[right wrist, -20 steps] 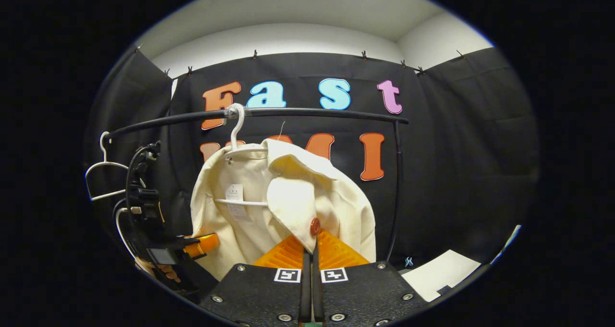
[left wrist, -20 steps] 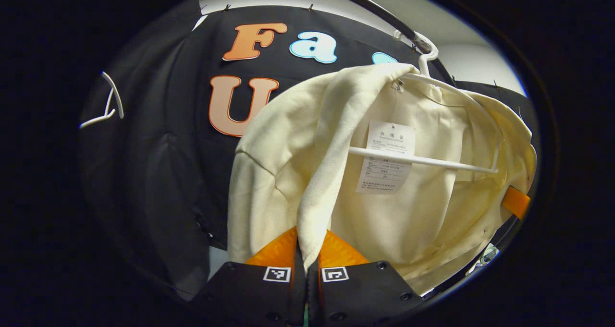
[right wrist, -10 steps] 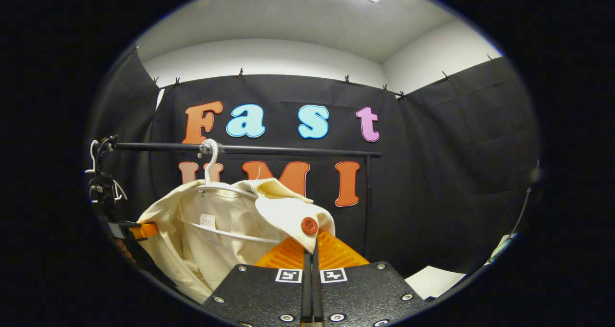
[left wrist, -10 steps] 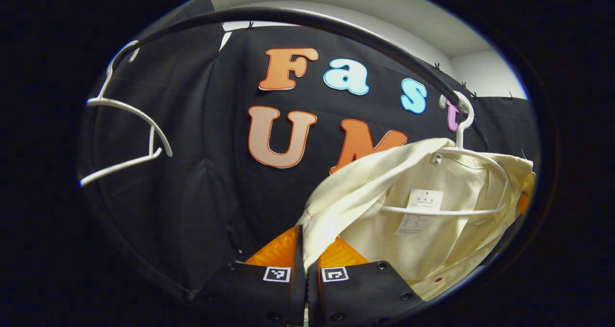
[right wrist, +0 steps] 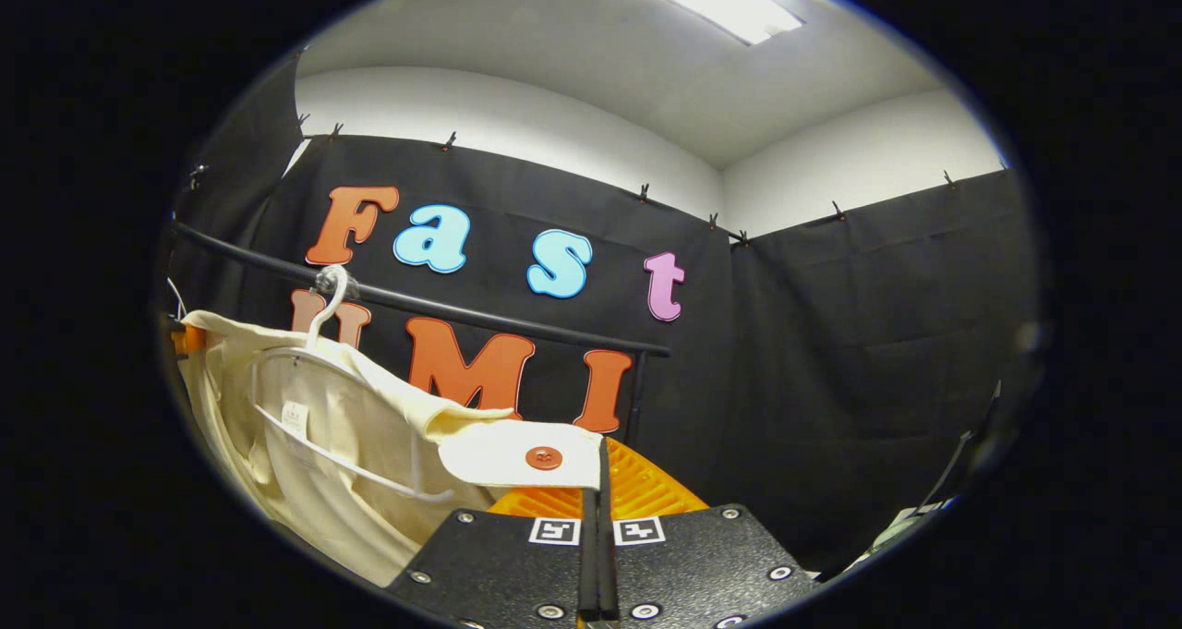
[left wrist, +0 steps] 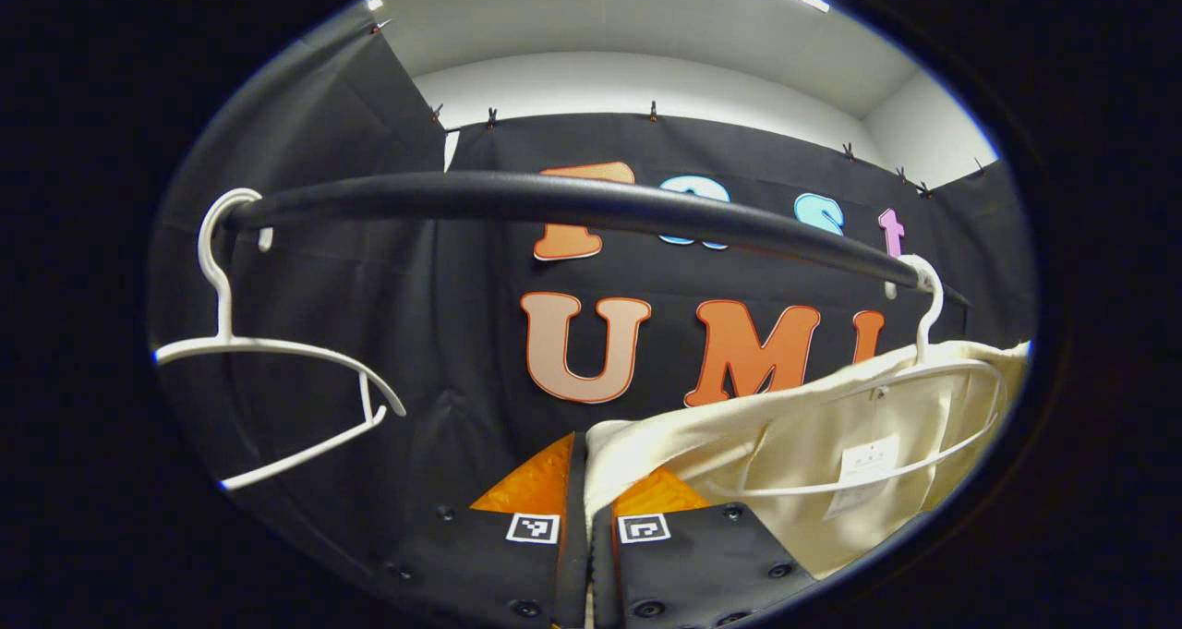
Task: Grasp the clothes on the hanger with both hands and then place them into the laundry hamper below.
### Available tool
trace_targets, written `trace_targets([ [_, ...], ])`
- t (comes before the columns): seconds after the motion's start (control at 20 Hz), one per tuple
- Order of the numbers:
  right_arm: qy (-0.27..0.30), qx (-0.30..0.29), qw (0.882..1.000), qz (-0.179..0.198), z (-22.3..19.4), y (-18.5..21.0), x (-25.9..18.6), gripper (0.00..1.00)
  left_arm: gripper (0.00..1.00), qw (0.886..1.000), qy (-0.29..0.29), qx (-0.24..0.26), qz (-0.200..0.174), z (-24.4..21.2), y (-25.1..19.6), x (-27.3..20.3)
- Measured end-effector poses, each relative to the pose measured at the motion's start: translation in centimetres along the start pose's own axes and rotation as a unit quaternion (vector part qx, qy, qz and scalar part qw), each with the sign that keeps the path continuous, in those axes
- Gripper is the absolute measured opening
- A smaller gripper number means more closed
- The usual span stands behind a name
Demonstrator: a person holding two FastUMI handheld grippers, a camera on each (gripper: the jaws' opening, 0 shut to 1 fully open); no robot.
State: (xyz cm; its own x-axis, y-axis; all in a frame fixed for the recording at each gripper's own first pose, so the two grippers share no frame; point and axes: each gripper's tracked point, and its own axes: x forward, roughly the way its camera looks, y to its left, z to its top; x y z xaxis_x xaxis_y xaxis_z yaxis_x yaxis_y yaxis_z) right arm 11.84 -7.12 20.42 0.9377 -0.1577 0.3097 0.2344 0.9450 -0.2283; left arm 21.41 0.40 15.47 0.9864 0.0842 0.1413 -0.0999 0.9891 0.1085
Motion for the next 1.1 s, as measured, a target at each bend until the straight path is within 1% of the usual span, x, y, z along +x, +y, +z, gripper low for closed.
trace_targets([
  [0.2,0.005,-0.020,1.000,0.003,-0.4,-0.9,1.2,0.00,0.07,0.998,-0.035,0.056,0.003,1.9,0.1,0.9],
  [0.25,0.010,-0.021,1.000,0.007,-0.8,-0.9,1.5,0.00,0.07,0.997,-0.036,0.062,0.002,2.0,0.1,1.1],
  [0.45,0.035,-0.020,0.999,0.024,-3.0,-0.8,2.5,0.00,0.08,0.998,-0.023,0.057,-0.002,0.9,0.2,1.1],
  [0.65,0.051,-0.013,0.998,0.038,-5.4,0.6,1.8,0.00,0.08,0.999,-0.004,0.050,0.000,-0.5,0.6,1.2],
  [0.8,0.054,-0.009,0.997,0.047,-7.0,1.3,0.9,0.00,0.08,0.999,0.005,0.054,0.002,-2.1,0.6,1.2],
  [0.9,0.068,-0.011,0.996,0.050,-8.7,1.8,0.5,0.00,0.08,0.998,0.012,0.055,0.003,-3.0,0.3,1.9],
  [1.0,0.089,0.005,0.994,0.059,-10.8,2.8,0.4,0.00,0.08,0.998,0.026,0.049,0.007,-4.2,0.6,2.4],
  [1.1,0.112,0.014,0.992,0.065,-13.2,4.0,-0.6,0.00,0.07,0.998,0.045,0.039,0.021,-5.6,1.8,2.6],
])
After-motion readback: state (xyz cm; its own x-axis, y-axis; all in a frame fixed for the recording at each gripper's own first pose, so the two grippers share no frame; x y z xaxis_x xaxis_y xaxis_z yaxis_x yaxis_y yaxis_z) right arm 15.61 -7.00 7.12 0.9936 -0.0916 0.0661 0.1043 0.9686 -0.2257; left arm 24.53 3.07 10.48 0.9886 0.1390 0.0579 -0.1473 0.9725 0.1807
